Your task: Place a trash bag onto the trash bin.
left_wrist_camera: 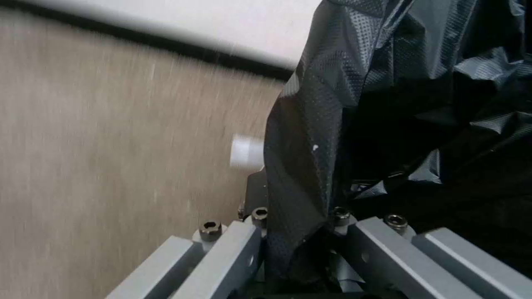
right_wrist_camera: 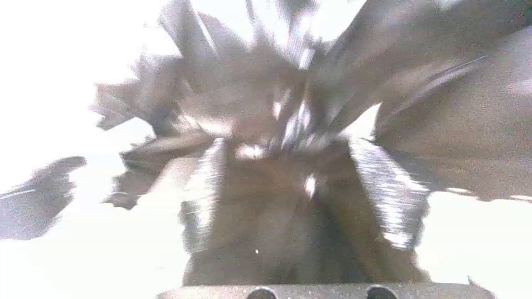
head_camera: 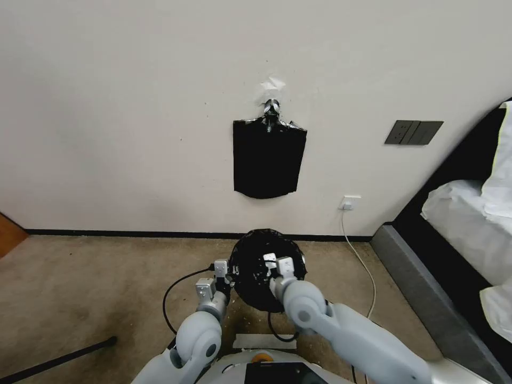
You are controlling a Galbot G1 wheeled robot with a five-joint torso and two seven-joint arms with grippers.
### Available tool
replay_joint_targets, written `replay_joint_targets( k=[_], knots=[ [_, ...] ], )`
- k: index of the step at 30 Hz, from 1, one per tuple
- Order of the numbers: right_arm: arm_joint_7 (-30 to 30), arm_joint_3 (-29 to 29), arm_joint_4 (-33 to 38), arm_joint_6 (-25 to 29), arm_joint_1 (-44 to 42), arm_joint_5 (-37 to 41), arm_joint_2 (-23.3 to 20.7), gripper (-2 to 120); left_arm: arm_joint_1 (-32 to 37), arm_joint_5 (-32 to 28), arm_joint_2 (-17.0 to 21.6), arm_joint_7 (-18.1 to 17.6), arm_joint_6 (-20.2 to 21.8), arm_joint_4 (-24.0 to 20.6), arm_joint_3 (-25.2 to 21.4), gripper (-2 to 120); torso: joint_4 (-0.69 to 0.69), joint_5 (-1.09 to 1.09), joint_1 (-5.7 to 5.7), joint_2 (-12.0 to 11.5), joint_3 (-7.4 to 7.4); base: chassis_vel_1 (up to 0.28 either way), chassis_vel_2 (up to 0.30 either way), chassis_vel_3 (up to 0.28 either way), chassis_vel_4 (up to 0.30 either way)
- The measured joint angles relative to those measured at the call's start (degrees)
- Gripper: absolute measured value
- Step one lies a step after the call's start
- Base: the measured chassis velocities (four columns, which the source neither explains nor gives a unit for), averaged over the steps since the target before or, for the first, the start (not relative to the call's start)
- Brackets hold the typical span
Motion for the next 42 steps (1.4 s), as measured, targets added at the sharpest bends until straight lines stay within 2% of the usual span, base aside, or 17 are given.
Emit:
replay_joint_targets(
  k=[2,3,7,12,22,23,27,28,32,34,35,37,38,39,40,41,42],
  knots=[
    [-1.4,1.4,0.5,0.0,-1.7,-1.0,-0.4,82,-0.7,-2.2,-0.6,-1.8,0.9,1.1,-0.1,1,0.0,0.01,0.0,0.0,0.0,0.0,0.0,0.0,0.0],
    [-2.1,2.6,0.8,0.0,-2.9,-1.6,-0.6,90,-1.4,-4.3,-1.1,-3.3,1.6,2.1,-0.1,1,0.0,0.01,0.0,0.0,0.0,0.0,0.0,0.0,0.0],
    [-2.6,3.7,1.0,0.0,-3.9,-1.8,-0.7,99,-2.4,-5.8,-1.8,-5.4,2.7,3.5,-0.1,1,0.0,0.0,0.0,0.0,0.0,0.0,0.0,0.0,0.0],
    [-2.7,4.2,0.6,0.0,-4.1,-1.8,-0.4,100,-2.3,-6.4,-2.0,-6.9,3.3,4.1,-0.1,1,0.01,0.0,0.0,0.0,0.01,0.0,0.0,0.0,0.0],
    [-2.7,4.7,0.2,0.0,-4.6,-1.7,-0.1,100,-3.2,-8.9,-2.2,-6.9,3.1,5.3,-0.6,1,0.01,0.01,0.0,0.0,0.01,0.0,0.0,0.0,0.0],
    [-2.7,4.9,0.2,0.0,-4.7,-1.7,0.0,100,-3.5,-9.0,-2.2,-6.8,3.1,5.4,-0.5,9,0.0,-0.01,0.0,0.0,0.0,0.0,0.0,0.0,0.0],
    [-2.7,5.6,0.2,0.1,-5.1,-1.7,0.2,100,-3.7,-9.1,-2.0,-6.7,3.1,5.3,-0.5,20,0.0,-0.02,0.0,0.0,0.01,0.0,0.0,0.0,0.0],
    [-2.8,6.0,0.2,0.2,-5.3,-1.7,0.3,100,-3.7,-8.8,-1.6,-6.4,3.1,4.7,-0.7,27,0.0,-0.01,0.0,0.0,0.0,0.0,0.0,0.0,0.0],
    [-3.5,7.1,0.2,0.3,-5.9,-2.3,0.4,100,-3.4,-6.9,-0.6,-4.5,3.1,3.3,-1.0,40,0.01,-0.01,0.0,0.0,0.0,0.0,0.0,0.0,0.0],
    [-3.6,7.2,0.2,0.4,-6.1,-2.5,0.4,100,-3.4,-6.7,-0.5,-4.2,3.1,3.2,-1.0,41,0.01,-0.01,0.0,0.0,0.0,0.0,0.0,0.0,0.0],
    [-4.2,7.8,0.2,0.7,-6.5,-3.2,0.6,100,-3.2,-5.8,-0.1,-3.3,3.0,2.5,-1.1,51,0.01,0.0,0.0,0.0,0.01,0.0,0.0,0.0,0.0],
    [-5.8,8.9,0.2,1.7,-7.4,-4.8,0.8,100,-2.8,-4.6,0.5,-1.9,2.7,1.6,-1.3,57,0.01,-0.01,0.0,0.0,0.01,0.0,0.0,0.0,0.0],
    [-7.3,9.8,0.2,2.6,-8.2,-6.3,1.0,100,-2.4,-3.3,0.8,-0.7,2.1,1.1,-1.4,58,0.01,-0.01,0.0,0.0,0.0,0.0,0.0,0.0,0.0],
    [-12.7,13.3,-0.2,6.1,-11.8,-12.7,1.7,100,-0.7,3.6,1.8,3.9,-1.4,0.3,-2.1,64,0.01,-0.01,0.0,0.0,0.0,0.0,0.0,0.0,0.0],
    [-15.3,15.3,-0.8,8.1,-14.0,-17.1,2.1,100,0.4,7.2,2.1,6.3,-3.5,0.1,-2.7,70,0.01,0.0,0.0,0.0,0.0,0.0,0.0,0.0,0.0],
    [-15.3,15.3,-0.8,8.1,-14.0,-17.1,2.1,100,0.4,7.2,2.1,6.3,-3.5,0.1,-2.7,70,0.01,0.0,0.0,0.0,0.0,0.0,0.0,0.0,0.0],
    [-17.2,16.6,-1.3,9.7,-15.6,-20.4,2.5,100,1.5,10.4,2.4,8.5,-5.7,0.0,-3.2,73,0.0,0.0,0.0,0.0,0.0,0.0,0.0,0.0,0.0]
  ],
)
